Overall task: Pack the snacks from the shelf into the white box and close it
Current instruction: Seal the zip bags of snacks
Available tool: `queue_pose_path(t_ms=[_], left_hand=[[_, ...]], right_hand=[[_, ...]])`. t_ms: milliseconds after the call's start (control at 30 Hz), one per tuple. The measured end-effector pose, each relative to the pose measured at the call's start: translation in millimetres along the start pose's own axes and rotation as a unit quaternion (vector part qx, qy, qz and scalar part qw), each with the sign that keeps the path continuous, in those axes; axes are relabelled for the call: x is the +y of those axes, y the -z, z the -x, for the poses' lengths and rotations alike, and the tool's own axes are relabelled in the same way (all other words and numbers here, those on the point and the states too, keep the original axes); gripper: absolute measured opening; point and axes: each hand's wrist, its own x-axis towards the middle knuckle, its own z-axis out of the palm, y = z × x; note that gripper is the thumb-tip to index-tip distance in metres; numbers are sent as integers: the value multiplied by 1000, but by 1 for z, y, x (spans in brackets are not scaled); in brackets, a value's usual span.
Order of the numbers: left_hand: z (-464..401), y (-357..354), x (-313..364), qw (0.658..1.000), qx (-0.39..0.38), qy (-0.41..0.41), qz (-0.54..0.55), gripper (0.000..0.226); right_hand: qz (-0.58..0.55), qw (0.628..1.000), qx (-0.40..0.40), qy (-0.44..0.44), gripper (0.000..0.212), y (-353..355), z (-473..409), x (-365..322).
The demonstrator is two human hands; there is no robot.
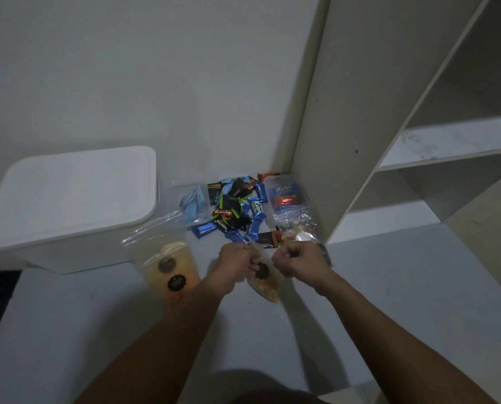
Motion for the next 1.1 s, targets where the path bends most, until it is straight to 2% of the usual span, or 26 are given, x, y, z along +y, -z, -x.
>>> queue_pose_path(t_ms=[100,333,433,533,567,633,800,967,1100], left_hand=[[4,5,-4,999,-10,-27,-27,14],[16,20,-6,993,-23,-95,-63,15],[17,31,-8,991,-14,-119,-57,15],[13,41,-8,979,72,-167,-87,8],[12,44,-7,978,80,-177,-83,19],[12,50,-2,976,55,-198,-70,33],[13,61,13,964,48,-243,-97,7],[15,61,27,949,60,-281,-127,9],[19,61,33,946,68,-292,-122,10]], right_hand=[[13,1000,24,1,7,-8,-1,3],[121,984,122,54,23,-16,-4,-5],[142,983,77,85,23,-15,-6,-11],[149,984,36,91,32,-14,-8,-20],[148,984,30,93,30,-14,-9,-24],[142,985,22,96,22,-12,-9,-31],[126,986,4,113,14,-3,-9,-45],[105,985,24,134,4,1,-4,-55],[122,983,28,135,10,-2,-3,-56]])
